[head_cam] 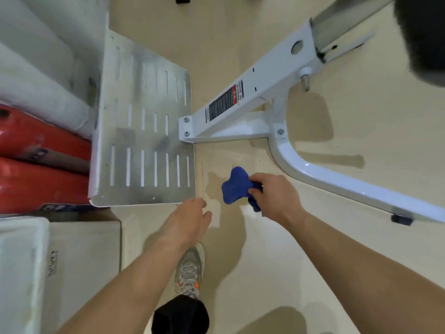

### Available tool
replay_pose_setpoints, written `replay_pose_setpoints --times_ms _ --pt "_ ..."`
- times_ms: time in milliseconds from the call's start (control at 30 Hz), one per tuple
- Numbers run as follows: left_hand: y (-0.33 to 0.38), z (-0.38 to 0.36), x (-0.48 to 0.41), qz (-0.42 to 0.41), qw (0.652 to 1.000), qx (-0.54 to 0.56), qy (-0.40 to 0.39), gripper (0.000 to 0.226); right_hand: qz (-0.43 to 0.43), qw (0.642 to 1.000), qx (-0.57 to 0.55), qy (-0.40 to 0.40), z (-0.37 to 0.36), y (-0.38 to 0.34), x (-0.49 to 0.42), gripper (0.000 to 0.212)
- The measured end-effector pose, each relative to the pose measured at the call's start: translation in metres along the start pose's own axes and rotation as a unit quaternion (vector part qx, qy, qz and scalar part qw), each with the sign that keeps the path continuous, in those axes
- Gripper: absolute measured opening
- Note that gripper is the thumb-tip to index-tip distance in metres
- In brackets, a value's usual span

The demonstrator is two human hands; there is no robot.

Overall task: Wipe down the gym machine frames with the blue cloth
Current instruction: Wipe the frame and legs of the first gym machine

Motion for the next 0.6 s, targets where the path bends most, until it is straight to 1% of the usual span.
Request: replay_pose_setpoints --times_ms 100,233,433,533,600 --pt "0.009 0.045 0.056 0.008 1.0 -0.012 0.001 0.045 -0.012 0.999 -0.004 -0.042 0.034 -0.038 0.053 0.02" --pt "0.036 0.111 0.128 0.017 1.0 -0.013 0.017 0.045 -0.014 0.999 -0.01 -0.036 0.103 -0.087 0.122 0.024" --pt "0.117 0.209 0.227 -0.008 0.999 -0.007 0.052 0.037 0.022 1.0 0.007 0.013 0.241 -0.154 0.217 0.018" --pt "0.16 0.247 0.273 -0.002 0.998 -0.014 0.06 0.039 0.029 0.998 -0.017 0.052 0.311 -0.167 0.264 0.018" --pt "0.188 0.265 0.305 0.003 0.998 -0.01 0.06 0.039 0.034 0.997 -0.003 0.076 0.353 -0.174 0.292 0.016"
Point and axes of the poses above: each hand's wrist, its own x-axis away from the middle knuckle, its own z-axis out of the back of the hand, y = z × x, the point moved 9 cm from there along -x, towards the middle knuckle, and after that the axes turned 6 degrees about -x, right-handed, at the moved point
